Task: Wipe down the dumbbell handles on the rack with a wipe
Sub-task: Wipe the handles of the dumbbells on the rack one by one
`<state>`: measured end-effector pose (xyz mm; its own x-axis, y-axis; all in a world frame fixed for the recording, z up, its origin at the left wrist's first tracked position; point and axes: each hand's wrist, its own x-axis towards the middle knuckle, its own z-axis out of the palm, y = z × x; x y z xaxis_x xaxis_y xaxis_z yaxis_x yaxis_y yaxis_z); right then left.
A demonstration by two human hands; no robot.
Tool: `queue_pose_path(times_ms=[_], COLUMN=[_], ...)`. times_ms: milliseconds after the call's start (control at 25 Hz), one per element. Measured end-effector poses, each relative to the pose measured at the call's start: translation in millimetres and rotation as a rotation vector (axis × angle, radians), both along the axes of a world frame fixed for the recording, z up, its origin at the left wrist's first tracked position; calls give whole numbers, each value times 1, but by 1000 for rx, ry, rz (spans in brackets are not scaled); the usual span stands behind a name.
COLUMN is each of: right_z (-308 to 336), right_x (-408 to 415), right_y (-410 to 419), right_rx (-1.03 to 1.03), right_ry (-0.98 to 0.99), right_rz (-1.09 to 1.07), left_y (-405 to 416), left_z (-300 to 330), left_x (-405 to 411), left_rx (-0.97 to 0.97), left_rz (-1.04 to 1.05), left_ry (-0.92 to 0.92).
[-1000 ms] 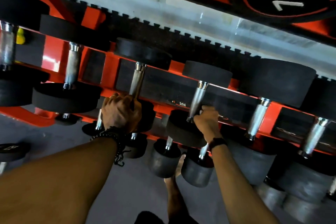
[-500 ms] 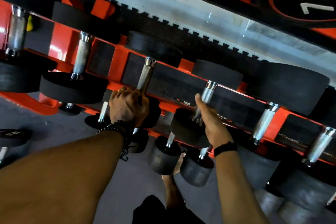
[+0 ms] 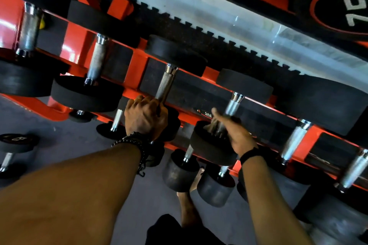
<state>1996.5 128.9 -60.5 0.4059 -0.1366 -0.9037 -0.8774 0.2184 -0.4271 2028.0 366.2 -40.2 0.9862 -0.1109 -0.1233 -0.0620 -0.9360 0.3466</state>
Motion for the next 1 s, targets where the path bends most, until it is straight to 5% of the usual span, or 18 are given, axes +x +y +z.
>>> queue_pose_path(times_ms=[120,240,360,640,1000], right_z=[-9,-7,-12,-15,-8], right_x=[-10,1,3,-28,-6], right_y=[12,8,1,-11,-16], right_rx=[-332,-107,-79,-692,-830], right_ry=[-27,-8,-67,-98,-709], right_rz=[110,-105,-33,424,-125], left_y=[0,0,0,0,-1], left_z=[-2,-1,-1,-3,-1], left_x=[2,0,2,1,1], left_rx=[19,20,20,28,7], left_rz=[-2,-18,-24,-45,-23], left_ry=[17,-14,1,1,-17])
